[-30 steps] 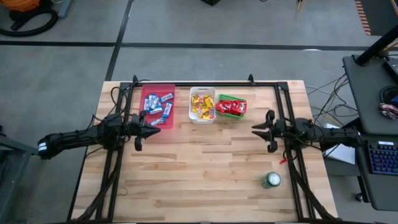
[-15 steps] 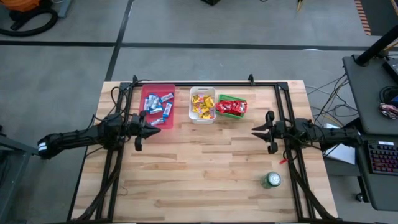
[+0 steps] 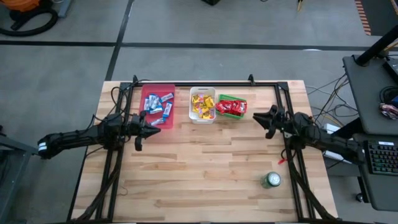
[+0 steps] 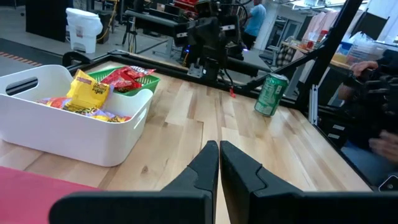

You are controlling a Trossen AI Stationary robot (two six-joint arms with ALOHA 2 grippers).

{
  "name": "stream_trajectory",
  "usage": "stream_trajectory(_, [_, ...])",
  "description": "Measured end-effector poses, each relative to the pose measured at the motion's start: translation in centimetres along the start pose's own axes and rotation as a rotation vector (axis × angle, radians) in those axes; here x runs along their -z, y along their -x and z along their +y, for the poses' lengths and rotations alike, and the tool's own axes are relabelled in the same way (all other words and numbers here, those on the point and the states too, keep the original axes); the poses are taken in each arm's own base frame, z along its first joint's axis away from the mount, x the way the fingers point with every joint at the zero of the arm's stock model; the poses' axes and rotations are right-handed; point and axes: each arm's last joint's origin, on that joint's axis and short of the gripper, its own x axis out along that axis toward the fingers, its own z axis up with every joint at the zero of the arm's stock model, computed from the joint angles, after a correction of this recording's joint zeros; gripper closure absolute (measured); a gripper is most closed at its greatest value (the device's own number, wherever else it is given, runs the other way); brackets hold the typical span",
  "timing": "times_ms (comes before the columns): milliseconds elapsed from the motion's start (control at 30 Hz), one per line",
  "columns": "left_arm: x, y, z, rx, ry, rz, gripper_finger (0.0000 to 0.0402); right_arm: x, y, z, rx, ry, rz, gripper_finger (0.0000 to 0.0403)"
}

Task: Sort candy
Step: Return to Home Position

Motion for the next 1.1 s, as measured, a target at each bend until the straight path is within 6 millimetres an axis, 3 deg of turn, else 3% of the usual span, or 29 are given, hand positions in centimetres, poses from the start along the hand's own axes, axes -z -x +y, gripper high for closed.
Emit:
stream_trajectory(133, [0.03,-0.02,0.01,-0.001,0.001,0.003,0.0402,-0.13,0.00,-0.39,0.040,-0.083,-0.015,0.0326])
stream_trajectory(1100, [0.05,-0.04,0.02,-0.002,0.001,0.006,0.0402,-0.15,0.00,-0.40,0.039,-0.086,-0.016,0.0312])
